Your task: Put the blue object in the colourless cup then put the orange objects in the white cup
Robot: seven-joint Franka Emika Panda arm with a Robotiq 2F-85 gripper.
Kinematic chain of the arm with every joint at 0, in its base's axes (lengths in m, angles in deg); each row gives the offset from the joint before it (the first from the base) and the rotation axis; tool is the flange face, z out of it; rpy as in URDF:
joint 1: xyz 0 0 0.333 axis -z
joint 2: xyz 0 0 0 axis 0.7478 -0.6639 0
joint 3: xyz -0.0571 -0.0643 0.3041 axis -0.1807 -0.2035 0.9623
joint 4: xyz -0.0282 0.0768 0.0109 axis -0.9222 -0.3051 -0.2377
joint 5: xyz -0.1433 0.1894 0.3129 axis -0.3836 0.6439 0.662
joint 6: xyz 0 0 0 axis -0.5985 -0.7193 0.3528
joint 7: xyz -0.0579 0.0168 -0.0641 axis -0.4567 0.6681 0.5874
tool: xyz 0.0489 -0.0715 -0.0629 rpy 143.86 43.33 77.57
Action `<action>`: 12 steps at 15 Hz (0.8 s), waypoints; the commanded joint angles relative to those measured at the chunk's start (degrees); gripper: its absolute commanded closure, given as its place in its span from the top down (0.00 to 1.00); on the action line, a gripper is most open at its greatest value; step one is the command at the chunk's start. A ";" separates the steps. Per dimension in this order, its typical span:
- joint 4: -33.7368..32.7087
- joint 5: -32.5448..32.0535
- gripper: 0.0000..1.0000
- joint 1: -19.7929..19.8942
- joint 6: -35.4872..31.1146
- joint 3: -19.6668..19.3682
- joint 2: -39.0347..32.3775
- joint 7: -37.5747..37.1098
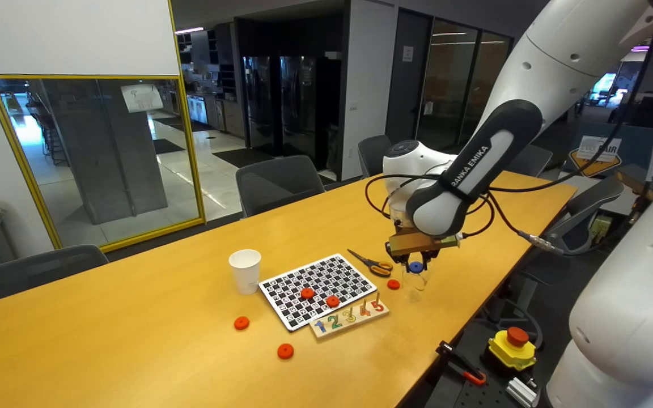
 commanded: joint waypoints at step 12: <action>-7.10 1.96 0.68 -1.58 -2.41 -6.81 -7.35 1.68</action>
